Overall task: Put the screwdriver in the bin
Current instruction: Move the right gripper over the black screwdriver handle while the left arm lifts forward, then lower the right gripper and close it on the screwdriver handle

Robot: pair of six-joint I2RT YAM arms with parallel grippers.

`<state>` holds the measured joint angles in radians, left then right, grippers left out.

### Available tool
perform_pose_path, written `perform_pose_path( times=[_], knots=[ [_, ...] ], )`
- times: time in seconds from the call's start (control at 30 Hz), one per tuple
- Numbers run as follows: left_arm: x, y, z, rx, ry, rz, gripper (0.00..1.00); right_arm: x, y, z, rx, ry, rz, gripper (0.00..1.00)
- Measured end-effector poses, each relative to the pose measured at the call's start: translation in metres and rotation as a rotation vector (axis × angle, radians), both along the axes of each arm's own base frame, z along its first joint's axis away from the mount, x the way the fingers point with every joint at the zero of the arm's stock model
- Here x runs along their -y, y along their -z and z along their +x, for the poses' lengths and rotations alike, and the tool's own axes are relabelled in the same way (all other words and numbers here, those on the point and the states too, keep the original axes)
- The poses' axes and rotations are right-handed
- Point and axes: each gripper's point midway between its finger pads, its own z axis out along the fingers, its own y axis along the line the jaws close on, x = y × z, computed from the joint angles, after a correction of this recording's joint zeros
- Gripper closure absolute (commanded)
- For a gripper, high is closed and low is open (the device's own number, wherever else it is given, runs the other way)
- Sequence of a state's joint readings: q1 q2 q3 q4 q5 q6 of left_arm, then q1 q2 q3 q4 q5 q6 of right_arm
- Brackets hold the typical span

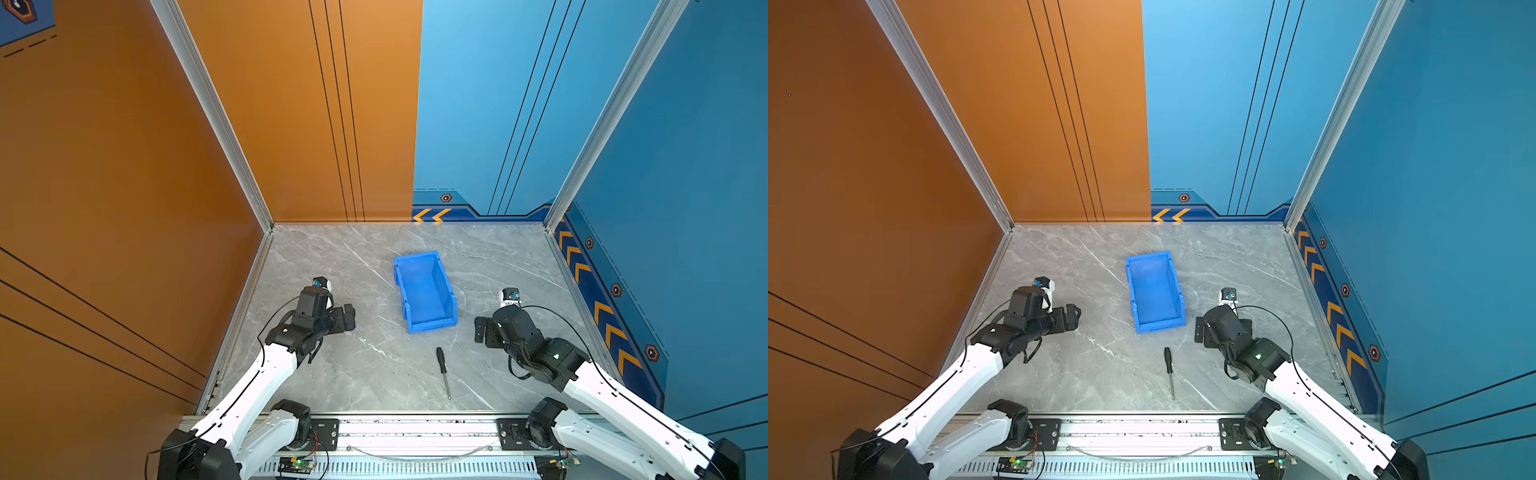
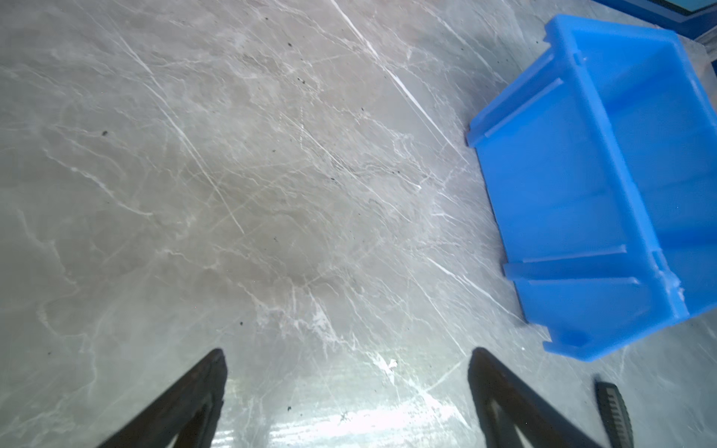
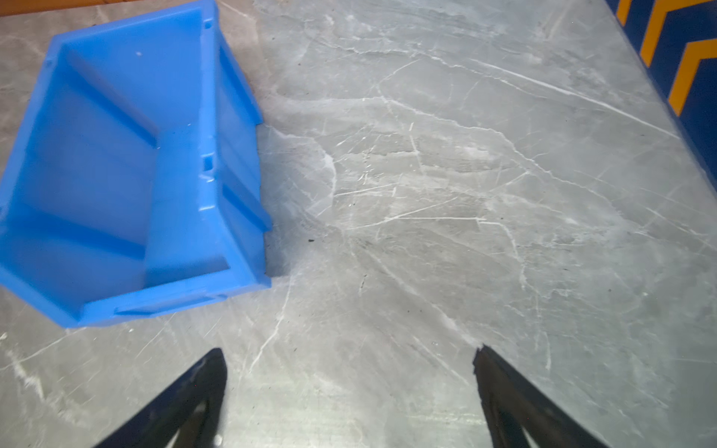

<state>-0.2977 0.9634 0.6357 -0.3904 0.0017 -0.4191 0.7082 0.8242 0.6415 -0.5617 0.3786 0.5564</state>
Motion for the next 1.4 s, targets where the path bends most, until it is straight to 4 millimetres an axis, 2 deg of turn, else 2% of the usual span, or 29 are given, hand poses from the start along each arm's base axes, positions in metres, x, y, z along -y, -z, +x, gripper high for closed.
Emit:
perform_pose_path(
  times=[0.17, 0.37, 0.5, 0.7, 0.9, 1.07, 1.23, 1.4],
  knots=[
    [0.013, 0.001, -0.015, -0.041, 0.005, -0.039, 0.02, -0.027, 0.015, -0.017, -0.052, -0.124, -0.005, 0.00],
    [0.031, 0.013, -0.041, -0.117, 0.054, -0.018, 0.02, -0.039, 0.037, -0.033, -0.108, -0.176, -0.015, 0.01],
    [0.034, 0.008, -0.053, -0.113, 0.045, -0.026, 0.02, -0.042, 0.054, -0.038, -0.135, -0.185, -0.015, 0.03],
    [0.031, 0.002, -0.056, -0.097, 0.012, -0.043, 0.02, -0.057, 0.067, -0.036, -0.168, -0.192, 0.002, 0.05],
    [0.032, 0.004, -0.059, -0.107, 0.019, -0.038, 0.02, -0.073, 0.082, -0.044, -0.207, -0.209, -0.006, 0.16],
    [0.033, 0.004, -0.063, -0.115, 0.033, -0.049, 0.02, -0.089, 0.095, -0.050, -0.230, -0.220, -0.048, 0.18],
    [0.035, 0.006, -0.067, -0.123, 0.053, -0.056, 0.02, -0.112, 0.097, -0.047, -0.221, -0.219, -0.068, 0.24],
    [0.039, 0.006, -0.069, -0.129, 0.080, -0.062, 0.02, -0.117, 0.106, -0.045, -0.232, -0.192, -0.062, 0.35]
  ],
)
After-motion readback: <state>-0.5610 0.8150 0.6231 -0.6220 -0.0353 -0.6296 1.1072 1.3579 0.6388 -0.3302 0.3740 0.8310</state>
